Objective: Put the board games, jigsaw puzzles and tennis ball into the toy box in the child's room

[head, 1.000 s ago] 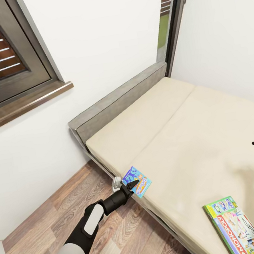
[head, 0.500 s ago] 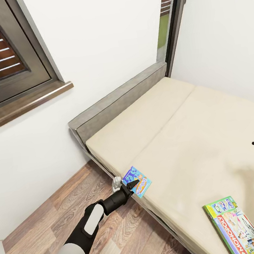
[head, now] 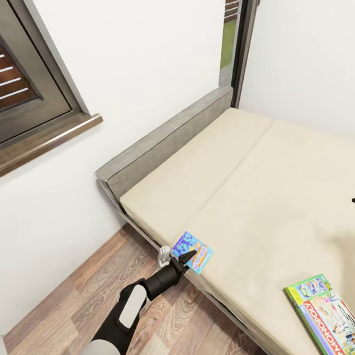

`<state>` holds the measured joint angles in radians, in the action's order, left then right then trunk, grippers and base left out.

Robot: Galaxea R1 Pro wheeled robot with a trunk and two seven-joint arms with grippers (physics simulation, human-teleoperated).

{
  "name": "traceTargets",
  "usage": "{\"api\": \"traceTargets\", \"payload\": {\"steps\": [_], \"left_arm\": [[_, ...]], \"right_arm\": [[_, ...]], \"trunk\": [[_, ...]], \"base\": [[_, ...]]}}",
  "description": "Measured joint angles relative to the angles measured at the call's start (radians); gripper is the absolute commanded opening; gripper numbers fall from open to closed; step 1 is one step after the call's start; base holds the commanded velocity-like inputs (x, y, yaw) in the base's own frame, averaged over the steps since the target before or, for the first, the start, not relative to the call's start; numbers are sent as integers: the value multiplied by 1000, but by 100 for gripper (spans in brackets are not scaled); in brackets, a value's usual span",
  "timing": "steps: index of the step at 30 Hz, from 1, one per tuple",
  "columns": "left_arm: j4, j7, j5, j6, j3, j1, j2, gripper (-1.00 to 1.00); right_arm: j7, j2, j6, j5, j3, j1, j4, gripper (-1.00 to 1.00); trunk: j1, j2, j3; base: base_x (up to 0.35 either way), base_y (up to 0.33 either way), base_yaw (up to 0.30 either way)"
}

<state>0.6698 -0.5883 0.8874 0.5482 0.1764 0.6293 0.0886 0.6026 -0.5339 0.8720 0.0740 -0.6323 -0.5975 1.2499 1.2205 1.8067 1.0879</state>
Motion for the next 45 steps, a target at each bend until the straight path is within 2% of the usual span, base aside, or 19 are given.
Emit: {"api": "traceTargets", "payload": {"steps": [11, 12, 13, 20, 23, 45], "left_arm": [[0, -6, 1, 0, 3, 1, -1, 100], [0, -7, 3, 0, 3, 0, -1, -100], [1, -7, 11, 5, 5, 0, 6, -100], [1, -7, 23, -8, 6, 0, 7, -100], [1, -7, 13, -21, 5, -1, 7, -100], [1, -8, 13, -35, 6, -1, 5, -100]], "right_arm": [[0, 0, 0, 0, 0, 0, 0, 100], [0, 0, 0, 0, 0, 0, 0, 100], [0, 0, 0, 0, 0, 0, 0, 100], [0, 0, 0, -1, 0, 0, 0, 100], [0, 0, 0, 0, 0, 0, 0, 100], [0, 0, 0, -1, 0, 0, 0, 100]], "trunk": [[0, 0, 0], [0, 0, 0], [0, 0, 0], [0, 0, 0], [0, 0, 0], [0, 0, 0]], "base": [[0, 0, 0], [0, 0, 0], [0, 0, 0], [0, 0, 0], [0, 0, 0], [0, 0, 0]]}}
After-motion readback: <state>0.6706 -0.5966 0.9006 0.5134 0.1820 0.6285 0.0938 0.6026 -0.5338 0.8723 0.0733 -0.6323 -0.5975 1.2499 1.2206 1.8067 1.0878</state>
